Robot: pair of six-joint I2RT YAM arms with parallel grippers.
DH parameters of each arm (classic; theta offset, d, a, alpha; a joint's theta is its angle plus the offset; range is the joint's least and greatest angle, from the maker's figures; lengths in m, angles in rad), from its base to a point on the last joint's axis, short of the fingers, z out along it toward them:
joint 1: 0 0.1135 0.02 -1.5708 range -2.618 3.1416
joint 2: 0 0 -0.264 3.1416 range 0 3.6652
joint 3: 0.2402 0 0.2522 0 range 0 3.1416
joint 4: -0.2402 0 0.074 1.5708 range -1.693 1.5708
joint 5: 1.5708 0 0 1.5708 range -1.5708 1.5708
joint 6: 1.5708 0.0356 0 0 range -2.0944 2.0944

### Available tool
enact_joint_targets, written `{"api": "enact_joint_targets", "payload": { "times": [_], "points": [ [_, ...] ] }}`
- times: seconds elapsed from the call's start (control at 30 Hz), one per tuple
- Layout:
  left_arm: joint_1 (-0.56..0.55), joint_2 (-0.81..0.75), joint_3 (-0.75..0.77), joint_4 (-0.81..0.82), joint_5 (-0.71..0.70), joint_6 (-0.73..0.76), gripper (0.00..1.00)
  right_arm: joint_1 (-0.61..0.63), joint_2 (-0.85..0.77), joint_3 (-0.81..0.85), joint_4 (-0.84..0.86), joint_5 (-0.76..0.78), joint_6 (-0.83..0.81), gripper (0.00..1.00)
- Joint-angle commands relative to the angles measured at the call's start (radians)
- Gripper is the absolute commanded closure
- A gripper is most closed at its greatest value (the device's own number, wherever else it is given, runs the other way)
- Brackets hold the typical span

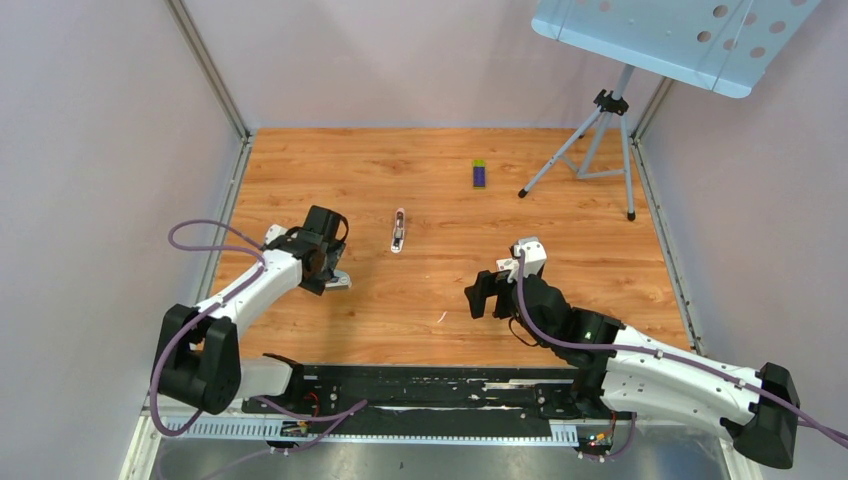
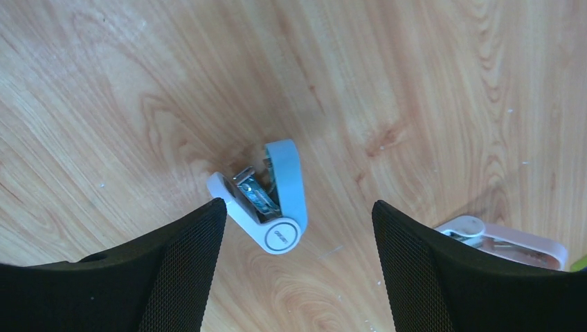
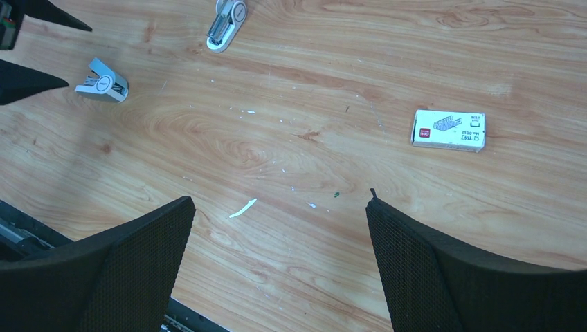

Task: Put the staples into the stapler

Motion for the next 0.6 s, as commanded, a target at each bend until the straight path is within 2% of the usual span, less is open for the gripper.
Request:
{"api": "enact_joint_targets", "payload": {
  "times": [0.0,0.2,0.57],
  "points": [
    [0.02,0.015,-0.064,0.11,0.05,-0.058,0.19,-0.01,-0.018,-0.021,0.004,0.01,-0.018,0.01],
    [0.025,0.043,-0.084,0.107,0.045,-0.075,0.15,-0.011,-0.018,-0.019,0.004,0.011,-0.021,0.01],
    [0.029,0.072,-0.11,0.113,0.026,-0.097,0.27,-0.01,-0.016,-0.018,0.01,0.016,-0.029,0.01]
  ]
}}
